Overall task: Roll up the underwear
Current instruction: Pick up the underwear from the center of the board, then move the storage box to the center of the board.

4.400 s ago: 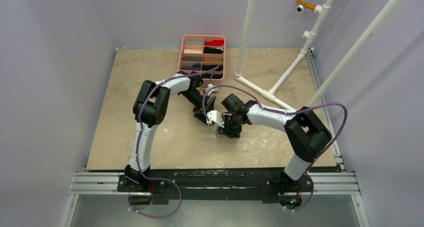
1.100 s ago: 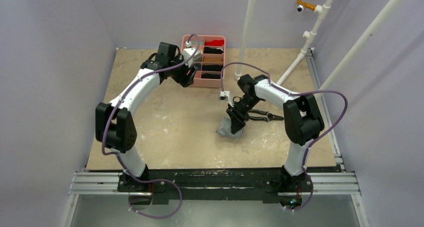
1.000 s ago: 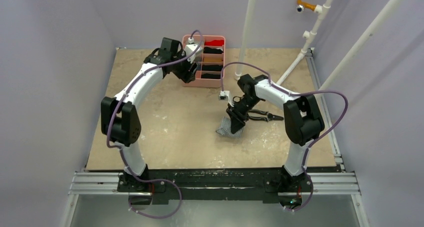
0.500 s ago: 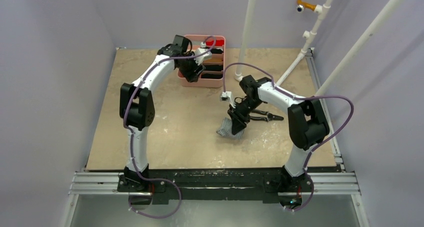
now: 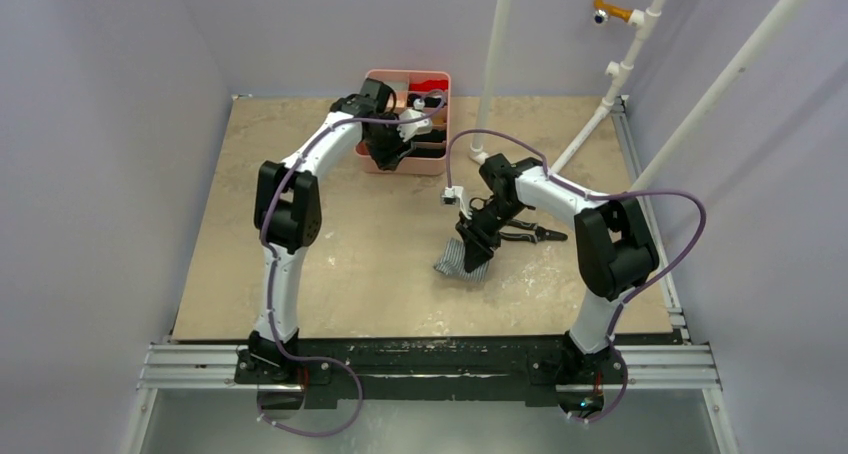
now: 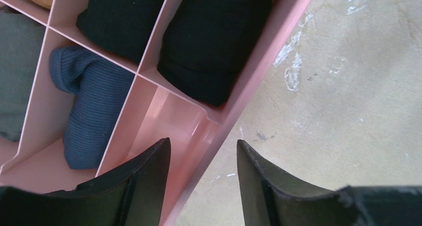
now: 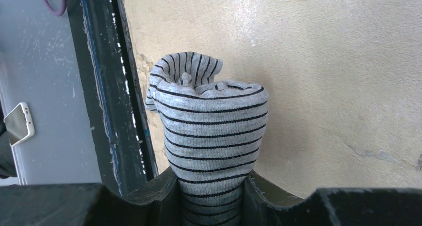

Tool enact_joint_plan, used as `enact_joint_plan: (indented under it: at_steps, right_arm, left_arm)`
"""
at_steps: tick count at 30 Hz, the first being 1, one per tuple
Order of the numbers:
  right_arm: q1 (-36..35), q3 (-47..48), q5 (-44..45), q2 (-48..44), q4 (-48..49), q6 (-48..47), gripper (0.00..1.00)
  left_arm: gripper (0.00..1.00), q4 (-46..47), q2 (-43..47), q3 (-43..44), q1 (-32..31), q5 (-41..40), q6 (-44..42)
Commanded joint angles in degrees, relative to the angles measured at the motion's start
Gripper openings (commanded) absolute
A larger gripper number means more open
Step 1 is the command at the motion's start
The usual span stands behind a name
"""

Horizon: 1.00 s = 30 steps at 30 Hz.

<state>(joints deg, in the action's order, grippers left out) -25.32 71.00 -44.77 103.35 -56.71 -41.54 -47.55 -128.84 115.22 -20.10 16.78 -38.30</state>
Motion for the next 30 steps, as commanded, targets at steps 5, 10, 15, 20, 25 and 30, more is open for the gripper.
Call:
enact_joint_plan:
  at_steps: [5,10,15,20,25,30]
  right_arm:
    - [1.0,-0.2,-2.7,-3.8,0.8,0.4,0.00]
    - [2.1,-1.6,-0.9,-6.6,1.8,2.1,0.00]
    - [3.3,-4.3,1.6,-10.2,1.9,2.8,0.00]
    - [5.5,-5.6,3.6,-15.0,1.5,3.4,0.00]
    - [7.8,-5.1,5.1,-17.7,-0.5,3.1,0.00]
    - [9.3,-4.0,8.2,-19.8,-0.2,4.5,0.00]
  left_arm:
    - [0.31,-1.4,-0.4,0.3,-3.0,-2.9,-5.6]
    - [0.10,-0.6,1.6,-3.4,-4.2,-2.8,-3.5]
    - [0.01,0.8,6.0,-9.9,-5.4,-2.7,-1.5]
    - [0.00,2.7,13.0,-19.7,-7.1,-1.9,-0.6]
    - [0.00,3.6,20.8,-30.1,-9.5,1.4,0.5]
    - [0.00,3.9,28.9,-39.3,-13.2,5.9,1.3]
